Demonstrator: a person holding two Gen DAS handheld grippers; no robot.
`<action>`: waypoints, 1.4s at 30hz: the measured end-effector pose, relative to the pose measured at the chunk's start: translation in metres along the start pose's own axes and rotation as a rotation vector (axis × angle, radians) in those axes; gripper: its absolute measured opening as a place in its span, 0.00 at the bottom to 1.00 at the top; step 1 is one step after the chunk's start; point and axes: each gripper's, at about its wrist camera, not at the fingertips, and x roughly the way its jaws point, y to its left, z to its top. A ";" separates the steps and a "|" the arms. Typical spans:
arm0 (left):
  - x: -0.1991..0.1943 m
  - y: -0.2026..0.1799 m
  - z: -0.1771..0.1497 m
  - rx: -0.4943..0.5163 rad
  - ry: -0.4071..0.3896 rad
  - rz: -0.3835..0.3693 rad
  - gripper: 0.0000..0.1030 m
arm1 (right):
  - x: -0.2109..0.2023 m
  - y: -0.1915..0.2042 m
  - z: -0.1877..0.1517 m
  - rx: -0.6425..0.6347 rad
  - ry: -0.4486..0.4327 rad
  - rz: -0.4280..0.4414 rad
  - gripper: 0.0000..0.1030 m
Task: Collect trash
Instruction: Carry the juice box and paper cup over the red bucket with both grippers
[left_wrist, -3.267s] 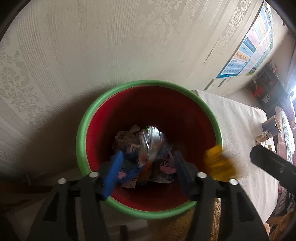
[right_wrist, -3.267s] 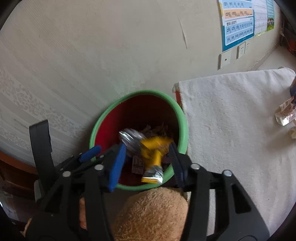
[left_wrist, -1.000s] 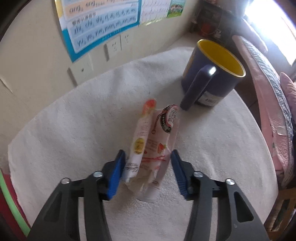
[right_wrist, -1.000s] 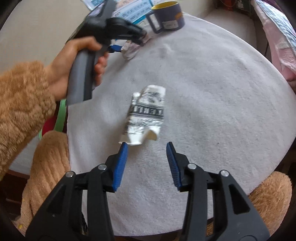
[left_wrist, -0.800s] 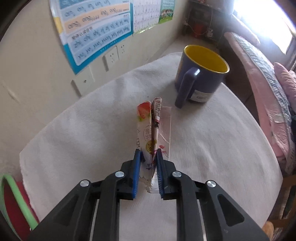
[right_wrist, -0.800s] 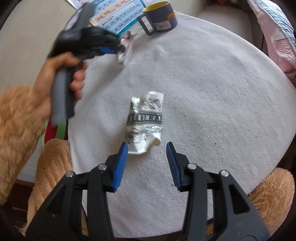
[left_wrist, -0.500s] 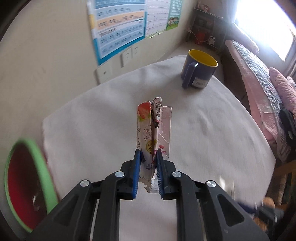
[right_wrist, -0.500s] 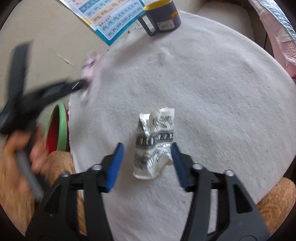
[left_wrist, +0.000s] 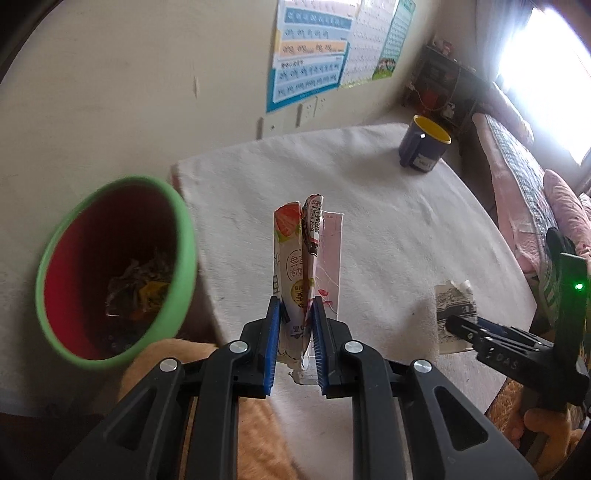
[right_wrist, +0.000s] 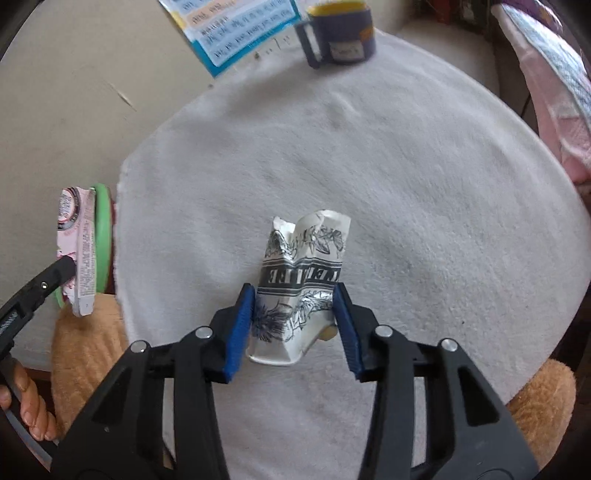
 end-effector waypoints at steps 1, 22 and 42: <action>-0.005 0.003 0.001 -0.004 -0.014 -0.001 0.14 | -0.005 0.004 0.001 -0.007 -0.011 0.002 0.41; -0.032 0.029 0.003 -0.038 -0.096 0.011 0.15 | -0.070 0.090 0.009 -0.164 -0.139 0.056 0.42; -0.039 0.106 0.002 -0.178 -0.125 0.113 0.16 | -0.032 0.190 0.017 -0.369 -0.065 0.121 0.42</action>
